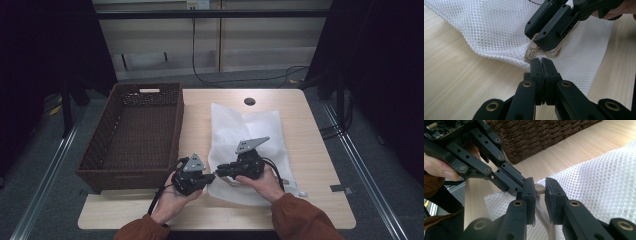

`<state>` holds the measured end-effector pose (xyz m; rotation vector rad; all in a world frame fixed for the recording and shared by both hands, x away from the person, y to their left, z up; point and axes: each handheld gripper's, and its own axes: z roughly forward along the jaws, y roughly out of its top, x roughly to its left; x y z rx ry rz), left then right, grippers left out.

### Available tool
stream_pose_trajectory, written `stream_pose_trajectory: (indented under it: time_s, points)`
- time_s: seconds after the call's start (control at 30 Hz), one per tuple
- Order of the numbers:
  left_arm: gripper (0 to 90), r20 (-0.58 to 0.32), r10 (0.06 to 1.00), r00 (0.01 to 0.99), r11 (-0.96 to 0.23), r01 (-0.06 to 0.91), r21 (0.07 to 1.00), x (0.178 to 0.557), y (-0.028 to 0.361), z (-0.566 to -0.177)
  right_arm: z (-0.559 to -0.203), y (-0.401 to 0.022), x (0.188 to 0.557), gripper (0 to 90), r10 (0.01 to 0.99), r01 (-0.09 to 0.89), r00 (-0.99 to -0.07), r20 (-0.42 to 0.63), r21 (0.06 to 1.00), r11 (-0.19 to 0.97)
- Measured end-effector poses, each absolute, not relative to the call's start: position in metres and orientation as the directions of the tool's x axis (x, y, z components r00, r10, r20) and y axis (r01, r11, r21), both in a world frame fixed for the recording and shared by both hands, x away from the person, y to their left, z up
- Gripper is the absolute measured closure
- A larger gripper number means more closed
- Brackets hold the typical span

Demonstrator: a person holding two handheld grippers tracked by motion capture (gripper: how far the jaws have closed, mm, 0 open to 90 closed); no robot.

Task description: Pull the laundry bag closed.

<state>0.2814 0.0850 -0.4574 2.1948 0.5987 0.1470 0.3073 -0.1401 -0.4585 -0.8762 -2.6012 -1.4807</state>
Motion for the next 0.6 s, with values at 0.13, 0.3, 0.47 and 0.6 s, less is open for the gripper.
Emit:
stream_pose_trajectory:
  time_s: [0.13, 0.3, 0.47, 0.6]
  points:
    - [88.8, -0.097, 0.468, 0.879, -0.538, 0.370, 0.757, 0.282, 0.086, -0.459, -0.459, -0.139, 0.308, 81.5, 0.460, 0.483, -0.841, 0.287, 0.780, 0.397]
    - [87.6, -0.111, 0.469, 0.876, -0.522, 0.376, 0.766, 0.283, 0.088, -0.459, -0.456, -0.138, 0.306, 81.8, 0.470, 0.481, -0.838, 0.278, 0.782, 0.396]
    - [71.5, -0.159, 0.471, 0.868, -0.490, 0.407, 0.771, 0.284, 0.093, -0.458, -0.451, -0.141, 0.306, 81.9, 0.481, 0.473, -0.836, 0.264, 0.792, 0.386]
    - [55.2, -0.199, 0.472, 0.859, -0.480, 0.440, 0.759, 0.285, 0.092, -0.460, -0.445, -0.145, 0.305, 81.9, 0.483, 0.466, -0.835, 0.262, 0.803, 0.371]
